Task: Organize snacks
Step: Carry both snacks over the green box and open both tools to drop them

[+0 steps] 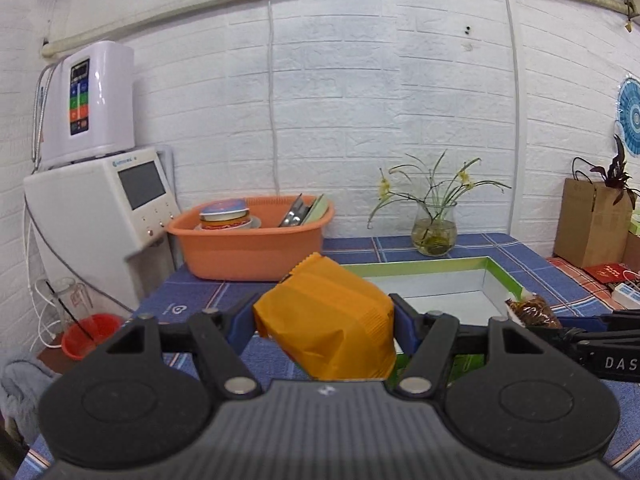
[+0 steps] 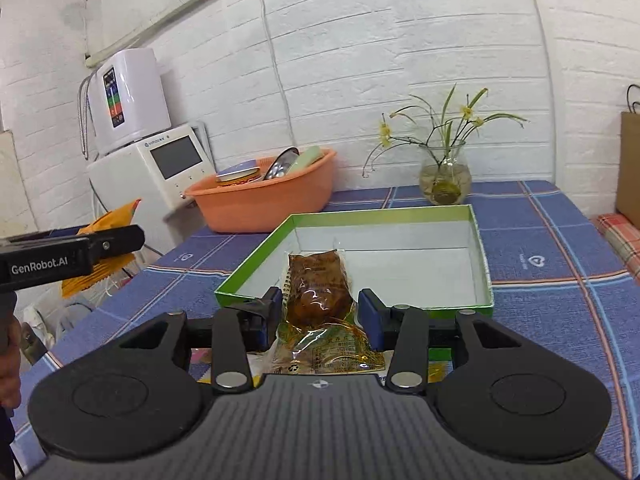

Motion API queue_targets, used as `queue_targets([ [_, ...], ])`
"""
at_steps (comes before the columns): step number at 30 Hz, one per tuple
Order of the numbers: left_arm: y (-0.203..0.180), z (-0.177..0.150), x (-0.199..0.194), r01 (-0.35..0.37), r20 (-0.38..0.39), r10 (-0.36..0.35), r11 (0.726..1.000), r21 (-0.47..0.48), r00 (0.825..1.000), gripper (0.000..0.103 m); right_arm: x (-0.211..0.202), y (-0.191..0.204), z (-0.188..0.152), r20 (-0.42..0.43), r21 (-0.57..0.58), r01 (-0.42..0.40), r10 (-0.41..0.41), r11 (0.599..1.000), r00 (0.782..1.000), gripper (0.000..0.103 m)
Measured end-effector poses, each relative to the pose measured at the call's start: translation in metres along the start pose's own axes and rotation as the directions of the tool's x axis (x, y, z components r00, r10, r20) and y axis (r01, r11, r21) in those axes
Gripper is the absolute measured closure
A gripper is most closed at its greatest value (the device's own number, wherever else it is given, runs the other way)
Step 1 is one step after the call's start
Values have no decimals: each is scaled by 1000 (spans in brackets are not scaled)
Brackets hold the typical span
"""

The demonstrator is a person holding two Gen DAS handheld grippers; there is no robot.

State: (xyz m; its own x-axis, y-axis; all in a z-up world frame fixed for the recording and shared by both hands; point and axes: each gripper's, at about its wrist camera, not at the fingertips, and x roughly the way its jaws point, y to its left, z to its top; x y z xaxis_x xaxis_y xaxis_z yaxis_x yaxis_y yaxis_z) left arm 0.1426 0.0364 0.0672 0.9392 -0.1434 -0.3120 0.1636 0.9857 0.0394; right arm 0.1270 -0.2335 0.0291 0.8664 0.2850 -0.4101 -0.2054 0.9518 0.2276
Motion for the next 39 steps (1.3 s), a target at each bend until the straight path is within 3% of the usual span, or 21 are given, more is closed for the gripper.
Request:
queue_targets([
  [5,18,3,3,-52,-13,51,997,-49,999,36,8,-6,1,-1,30,-50,50,998,999,29],
  [9,12,13,19,-45,-9,44,999,-27,999,36,5,-25,3,29,57,-106,105,993,994,29],
  [15,-23,29,76,86,-22,-86,996,-5,996,36,-12,-66,21,123,104,89,-101,991,987,29],
  [17,-39,28,100,105,-30,-104,994,20,994,36,-7,-74,34,129,119,117,-132,986,983,28],
  [18,-46,26,112,103,-35,-102,994,31,994,36,1,-76,40,125,114,129,-143,985,982,22],
  [23,-58,5,148,128,-102,-128,992,-2,987,36,51,-73,41,65,76,97,-102,992,993,24],
  [32,-55,-15,181,143,-141,-149,989,-48,979,36,107,-82,15,-58,172,121,-113,978,992,25],
  [37,-58,-20,194,166,-175,-170,985,-39,970,34,115,-81,15,-48,130,146,-141,981,989,25],
  [39,-57,-19,197,165,-173,-171,985,-48,970,29,119,-81,15,-40,123,135,-131,983,991,18],
])
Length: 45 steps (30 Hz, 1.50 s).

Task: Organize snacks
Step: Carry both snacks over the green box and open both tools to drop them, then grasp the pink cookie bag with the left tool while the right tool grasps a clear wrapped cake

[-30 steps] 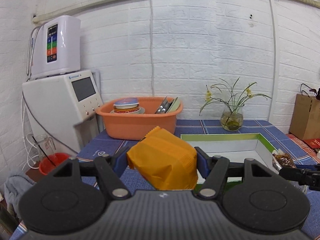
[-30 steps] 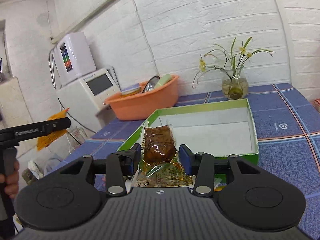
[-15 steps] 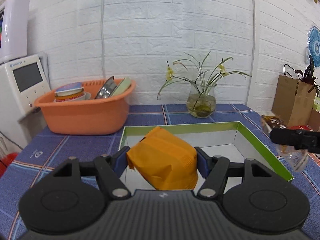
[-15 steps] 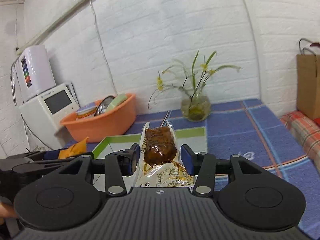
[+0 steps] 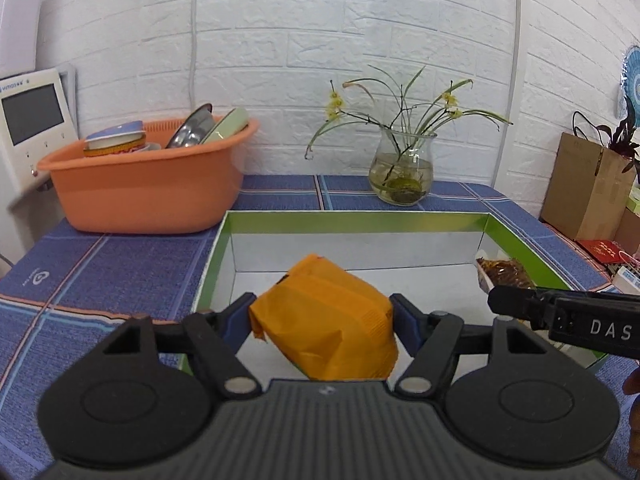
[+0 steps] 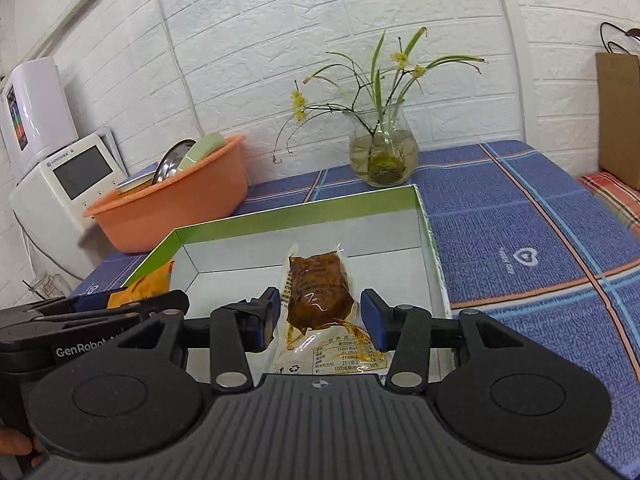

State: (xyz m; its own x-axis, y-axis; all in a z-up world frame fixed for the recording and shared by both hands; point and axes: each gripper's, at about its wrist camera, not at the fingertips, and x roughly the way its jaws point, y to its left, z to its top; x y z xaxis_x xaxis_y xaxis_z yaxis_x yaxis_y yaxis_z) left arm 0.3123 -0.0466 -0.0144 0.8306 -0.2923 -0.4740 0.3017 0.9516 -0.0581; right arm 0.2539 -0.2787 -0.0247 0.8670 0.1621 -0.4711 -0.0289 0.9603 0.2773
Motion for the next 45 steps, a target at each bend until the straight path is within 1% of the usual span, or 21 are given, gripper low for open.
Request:
queue_targets([
  [1,0,0,0,-3,4,3,1000,2,1000,27,1,1,0,8,-8,0,0,1000,1000,18],
  [3,0,0,-1,-16,8,15,1000,19,1000,27,1,3,1,24,-24,-18,19,1000,1000,4],
  [5,2,1,-2,-16,15,16,1000,14,1000,25,-1,5,3,38,-26,-35,36,999,999,0],
  [8,6,5,-12,-19,32,18,1000,17,999,25,-10,8,7,55,-24,-28,30,999,998,0],
  [10,10,8,-25,-35,55,34,999,28,998,22,-20,7,8,58,-4,-44,44,999,997,0],
  [14,27,8,-54,-87,85,84,996,37,993,21,-48,1,8,65,61,-122,118,991,991,0],
  [18,51,-5,-85,-160,89,156,987,32,984,17,-76,2,-3,65,57,-191,187,980,980,0],
  [20,64,-17,-99,-189,91,187,982,5,978,12,-91,6,-12,56,34,-217,214,976,975,0],
  [22,76,-28,-106,-198,73,199,980,-27,977,12,-103,9,-23,41,11,-237,237,971,971,1],
  [25,85,-43,-104,-178,24,180,982,-60,983,12,-113,15,-35,-2,-16,-260,260,965,966,1],
  [27,83,-51,-99,-150,0,150,986,-69,989,12,-115,22,-41,-42,-38,-286,285,957,958,0],
  [30,73,-57,-91,-103,-17,102,994,-47,995,12,-112,34,-47,-104,-63,-349,341,935,934,0],
  [32,65,-61,-84,-97,-33,97,995,-9,995,12,-107,41,-51,-130,-62,-402,391,914,911,0],
  [34,60,-65,-78,-104,-48,105,994,20,993,11,-101,47,-53,-150,-73,-428,414,901,898,0],
  [35,60,-66,-76,-105,-54,106,994,28,993,10,-98,51,-54,-162,-81,-429,412,900,896,0],
  [37,62,-68,-73,-111,-64,113,993,29,992,0,-88,55,-55,-186,-94,-421,400,902,898,0],
  [39,65,-70,-67,-84,-92,86,996,25,992,0,-78,57,-56,-214,-109,-408,379,906,900,0],
  [41,65,-74,-57,-59,-145,63,998,29,987,0,-69,59,-57,-219,-125,-385,353,914,910,0],
  [43,66,-79,-50,-63,-149,66,998,27,987,0,-62,61,-56,-231,-140,-350,313,926,921,0],
  [44,68,-79,-48,-66,-162,69,998,22,984,0,-57,60,-57,-244,-133,-339,300,931,922,0],
  [45,71,-80,-46,-65,-175,65,998,8,982,4,-54,60,-57,-251,-120,-341,304,932,919,0],
])
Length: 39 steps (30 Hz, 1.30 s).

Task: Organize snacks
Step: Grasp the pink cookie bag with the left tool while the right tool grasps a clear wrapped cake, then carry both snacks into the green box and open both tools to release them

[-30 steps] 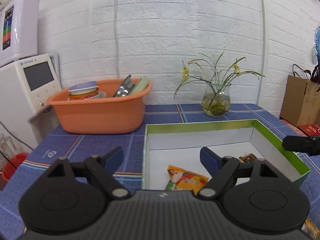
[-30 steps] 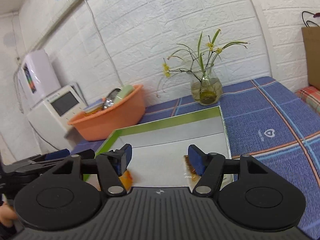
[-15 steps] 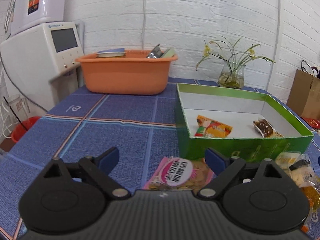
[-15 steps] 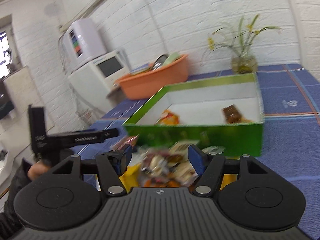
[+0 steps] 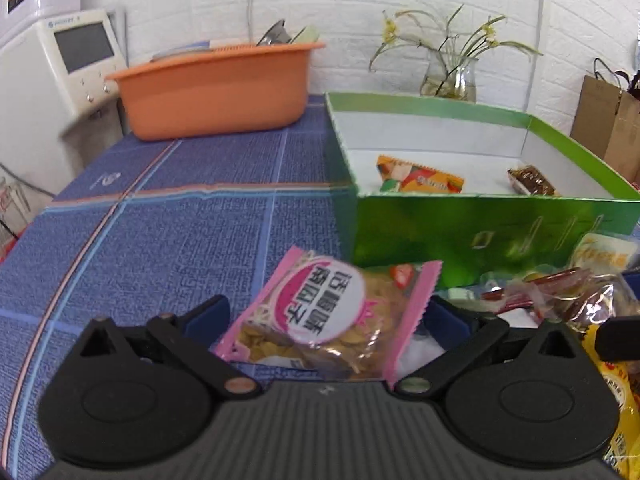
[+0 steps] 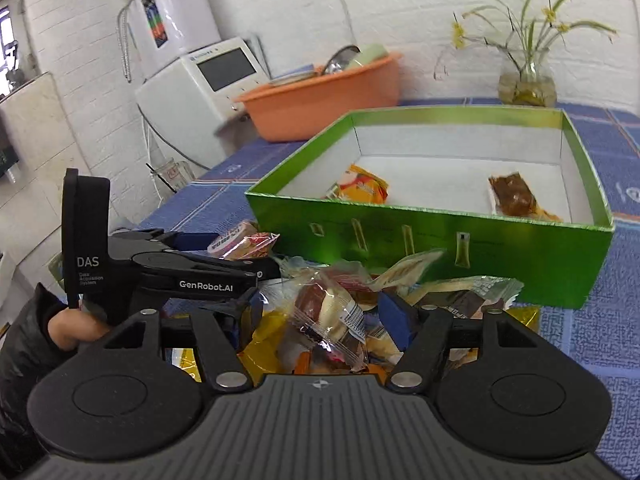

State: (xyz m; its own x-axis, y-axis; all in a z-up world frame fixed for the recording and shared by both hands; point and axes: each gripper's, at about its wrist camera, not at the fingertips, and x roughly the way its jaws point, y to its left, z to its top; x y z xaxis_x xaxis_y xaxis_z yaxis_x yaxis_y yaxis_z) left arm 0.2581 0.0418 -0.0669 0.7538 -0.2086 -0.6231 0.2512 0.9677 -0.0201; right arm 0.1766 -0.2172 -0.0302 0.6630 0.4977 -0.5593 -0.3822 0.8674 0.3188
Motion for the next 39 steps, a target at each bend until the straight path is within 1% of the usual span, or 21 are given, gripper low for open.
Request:
queue_targets([
  [1,3,0,1,7,-4,-7,1000,-18,1000,13,2,0,-1,0,0,9,-9,1000,1000,0],
  [3,6,0,-1,-23,6,23,999,-28,1000,25,5,4,-1,-9,-29,41,-41,999,999,0],
  [4,6,0,-1,-36,5,36,999,-29,999,25,6,4,-3,-13,-48,50,-51,998,999,0],
  [5,6,-1,-2,-39,8,39,999,-25,999,26,8,6,-3,-19,-64,58,-60,996,998,6],
  [7,4,-2,-6,-46,10,46,999,-16,999,30,7,9,-5,-36,-90,58,-62,994,997,24],
  [9,2,-3,-12,-54,24,54,999,-2,998,34,5,11,-6,-51,-93,59,-64,994,997,26],
  [11,6,-4,-18,-46,19,46,999,-24,999,35,1,13,-11,-43,-100,66,-71,993,997,26],
  [13,12,-7,-25,-42,24,43,998,-52,999,35,-5,12,-14,-26,-81,66,-68,995,997,26],
  [15,16,-10,-36,-47,41,51,996,-77,998,35,-13,11,-16,4,-51,45,-45,998,999,26],
  [18,23,-14,-56,-30,68,40,991,-132,997,36,-29,13,-18,70,-21,9,-7,1000,998,26],
  [21,20,-15,-78,-43,110,61,986,-160,992,36,-45,20,-17,156,-25,-3,7,1000,988,26],
  [24,13,-14,-93,-33,142,58,985,-171,988,36,-58,26,-16,234,-34,-16,23,999,972,26],
  [26,6,-12,-99,-27,155,52,987,-161,987,36,-62,27,-15,265,-29,-21,28,999,964,26],
  [29,-8,-10,-107,-20,172,42,992,-123,984,36,-64,23,-15,271,12,-40,36,999,962,26],
  [34,-28,-11,-115,-17,192,29,998,-64,981,35,-69,16,-21,259,49,-29,16,998,966,26],
  [37,-34,-10,-119,-17,198,25,999,-44,980,35,-72,14,-25,228,76,-44,26,996,973,26],
  [39,-37,-8,-122,-24,208,32,999,-41,978,35,-71,13,-28,192,108,-78,56,991,980,26],
])
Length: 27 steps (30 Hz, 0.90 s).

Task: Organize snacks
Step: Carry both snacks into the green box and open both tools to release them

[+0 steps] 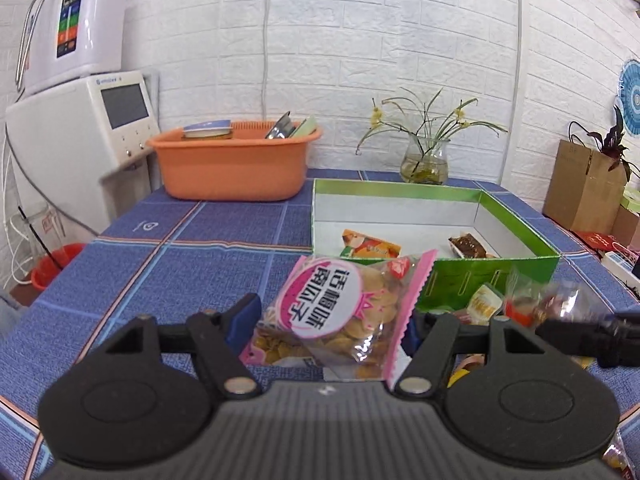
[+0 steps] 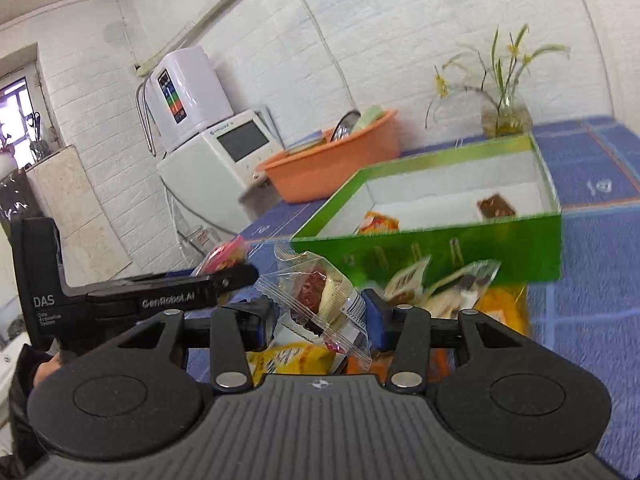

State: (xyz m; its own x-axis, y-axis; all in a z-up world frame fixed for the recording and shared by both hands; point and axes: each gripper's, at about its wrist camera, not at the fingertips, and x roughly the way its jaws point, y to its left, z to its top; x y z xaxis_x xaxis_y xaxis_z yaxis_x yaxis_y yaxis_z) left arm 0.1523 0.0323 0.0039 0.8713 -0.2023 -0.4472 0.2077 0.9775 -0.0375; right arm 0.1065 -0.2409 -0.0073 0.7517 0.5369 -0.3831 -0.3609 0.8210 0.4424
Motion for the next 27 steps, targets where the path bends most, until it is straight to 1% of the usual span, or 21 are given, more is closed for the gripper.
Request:
queue_targets([
  [3,-1,6,-1,-21,16,21,1000,3,1000,35,0,2,-4,-19,42,-58,59,997,998,26],
  [5,-2,13,1,-36,24,36,999,0,999,35,-2,5,-2,2,38,-65,65,997,998,26],
  [7,-4,22,4,-42,34,42,999,4,999,35,-5,8,5,40,16,-52,52,998,998,26],
  [9,-9,35,6,-46,52,45,999,25,998,35,-10,8,17,90,-13,-19,20,1000,996,26],
  [11,-15,46,7,-40,76,36,998,46,996,35,-17,5,31,157,-55,38,-29,998,987,26],
  [13,-23,58,8,-29,102,22,997,70,994,35,-24,2,46,215,-80,100,-81,992,973,26],
  [15,-31,73,10,-20,131,9,996,85,991,35,-31,-5,66,277,-78,162,-135,984,951,26],
  [18,-43,92,20,-3,161,-10,997,79,987,35,-34,-12,94,330,-64,221,-188,973,925,26],
  [19,-47,97,25,1,169,-13,997,72,985,35,-34,-13,101,346,-48,230,-200,972,917,25],
  [22,-60,103,38,-21,191,9,998,60,982,35,-27,-17,114,371,6,219,-205,976,906,25],
  [24,-65,99,46,-29,187,17,998,62,982,35,-19,-18,112,376,33,204,-202,978,904,25],
  [27,-69,90,61,-47,158,32,995,89,987,35,-6,-24,106,350,68,220,-230,973,908,25],
])
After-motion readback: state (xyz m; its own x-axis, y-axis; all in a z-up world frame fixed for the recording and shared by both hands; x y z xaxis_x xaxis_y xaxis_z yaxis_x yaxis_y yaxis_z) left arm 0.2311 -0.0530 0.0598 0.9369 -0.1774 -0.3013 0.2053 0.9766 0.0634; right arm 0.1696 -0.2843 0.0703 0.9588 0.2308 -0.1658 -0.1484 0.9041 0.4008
